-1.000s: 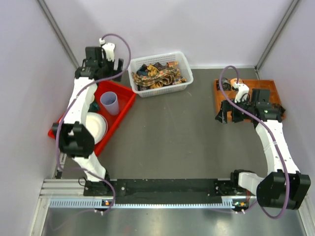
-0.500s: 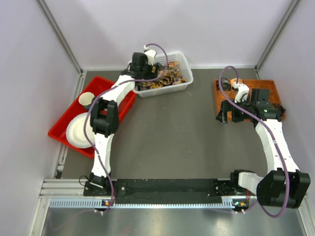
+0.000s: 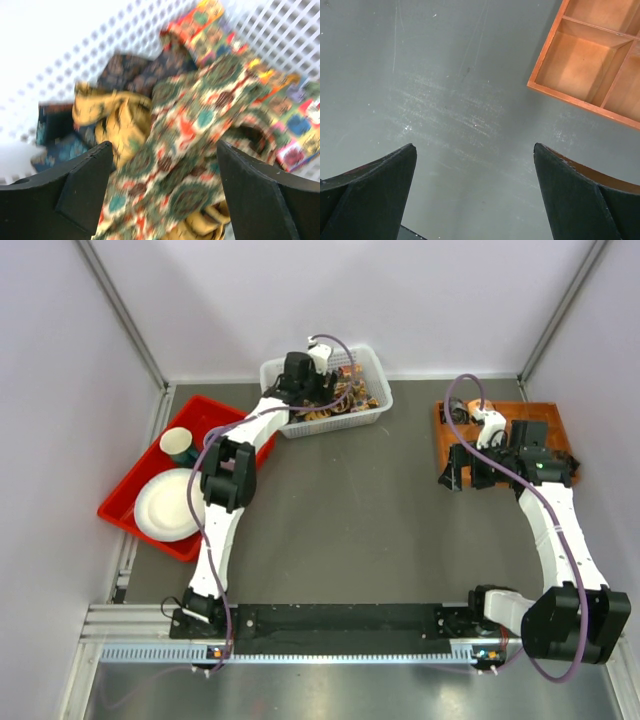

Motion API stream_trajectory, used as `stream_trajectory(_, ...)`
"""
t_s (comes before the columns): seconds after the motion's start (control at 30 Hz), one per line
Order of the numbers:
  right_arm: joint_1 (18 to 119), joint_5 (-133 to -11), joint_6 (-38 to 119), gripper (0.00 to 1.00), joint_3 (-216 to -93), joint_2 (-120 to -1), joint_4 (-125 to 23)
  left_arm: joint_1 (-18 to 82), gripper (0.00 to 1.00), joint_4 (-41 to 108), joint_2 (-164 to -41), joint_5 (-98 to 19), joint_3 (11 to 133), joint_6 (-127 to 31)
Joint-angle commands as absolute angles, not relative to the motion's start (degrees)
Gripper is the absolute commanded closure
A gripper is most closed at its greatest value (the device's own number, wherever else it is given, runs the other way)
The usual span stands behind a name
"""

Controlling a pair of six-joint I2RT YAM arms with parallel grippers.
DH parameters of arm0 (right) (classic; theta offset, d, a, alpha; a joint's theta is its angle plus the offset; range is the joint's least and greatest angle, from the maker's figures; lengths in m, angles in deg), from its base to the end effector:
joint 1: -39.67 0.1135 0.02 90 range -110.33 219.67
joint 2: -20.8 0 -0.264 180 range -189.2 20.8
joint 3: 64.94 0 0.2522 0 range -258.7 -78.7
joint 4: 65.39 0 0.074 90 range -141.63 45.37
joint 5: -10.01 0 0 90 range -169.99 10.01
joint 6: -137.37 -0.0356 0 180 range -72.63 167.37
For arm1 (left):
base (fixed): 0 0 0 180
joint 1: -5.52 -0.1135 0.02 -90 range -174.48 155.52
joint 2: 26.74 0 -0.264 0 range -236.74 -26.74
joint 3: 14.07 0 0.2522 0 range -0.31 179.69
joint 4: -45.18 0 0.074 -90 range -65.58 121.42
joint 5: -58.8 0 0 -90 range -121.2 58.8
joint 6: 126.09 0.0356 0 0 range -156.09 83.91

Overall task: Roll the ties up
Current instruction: Pick up the tie from the bin.

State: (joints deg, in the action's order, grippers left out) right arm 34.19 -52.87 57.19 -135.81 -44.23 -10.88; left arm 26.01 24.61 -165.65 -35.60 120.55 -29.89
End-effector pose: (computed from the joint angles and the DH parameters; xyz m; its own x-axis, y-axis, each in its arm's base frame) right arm 0.2297 -0.0057 0.2991 -0.6999 -0.0854 -0.7091 -0.3390 0.9136 0.2247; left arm 0.5328 -0.2020 0.2221 -0.3468 0.2445 -0.9055 0.4543 0.8884 0.0659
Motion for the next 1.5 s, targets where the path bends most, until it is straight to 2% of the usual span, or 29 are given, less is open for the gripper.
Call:
stream_trajectory(0.0, 33.7, -51.0, 57.5, 0.01, -137.1, -44.2, -11.8, 27.8, 0.13, 29.8, -168.0, -33.2, 125.3, -26.3)
stream_trajectory(0.33, 33.8, -50.9, 57.5, 0.01, -137.5, -44.1, -11.6, 29.1, 0.22, 30.8, -172.1, -32.0, 128.3, -23.9)
stream_trajectory(0.47, 33.7, -50.9, 57.4, 0.01, -137.5, -44.2, -11.6, 29.0, 0.39, 31.0, -172.9, -30.0, 129.3, -23.6)
stream_trajectory(0.5, 33.7, -50.9, 57.4, 0.01, -137.4, -44.2, -11.6, 29.0, 0.47, 32.6, -172.9, -29.5, 129.4, -23.6)
stream_trajectory(0.7, 33.8, -50.6, 57.4, 0.01, -137.5, -44.2, -11.5, 29.0, 0.65, 34.0, -171.4, -28.0, 130.0, -23.3)
stream_trajectory(0.73, 33.8, -50.6, 57.4, 0.01, -137.6, -44.1, -11.6, 29.0, 0.73, 33.9, -170.4, -27.9, 130.0, -23.2)
stream_trajectory(0.93, 33.7, -50.5, 57.2, 0.01, -137.4, -43.5, -11.7, 28.9, 1.0, 32.0, -164.9, -28.4, 128.6, -21.3)
stream_trajectory(1.13, 33.7, -50.3, 57.1, 0.01, -137.2, -42.9, -11.7, 29.0, 1.0, 31.7, -157.8, -29.3, 124.9, -21.2)
stream_trajectory(1.47, 33.8, -50.4, 56.7, 0.01, -139.0, -43.3, -11.1, 28.9, 1.0, 24.6, -150.2, -29.1, 128.7, -18.2)
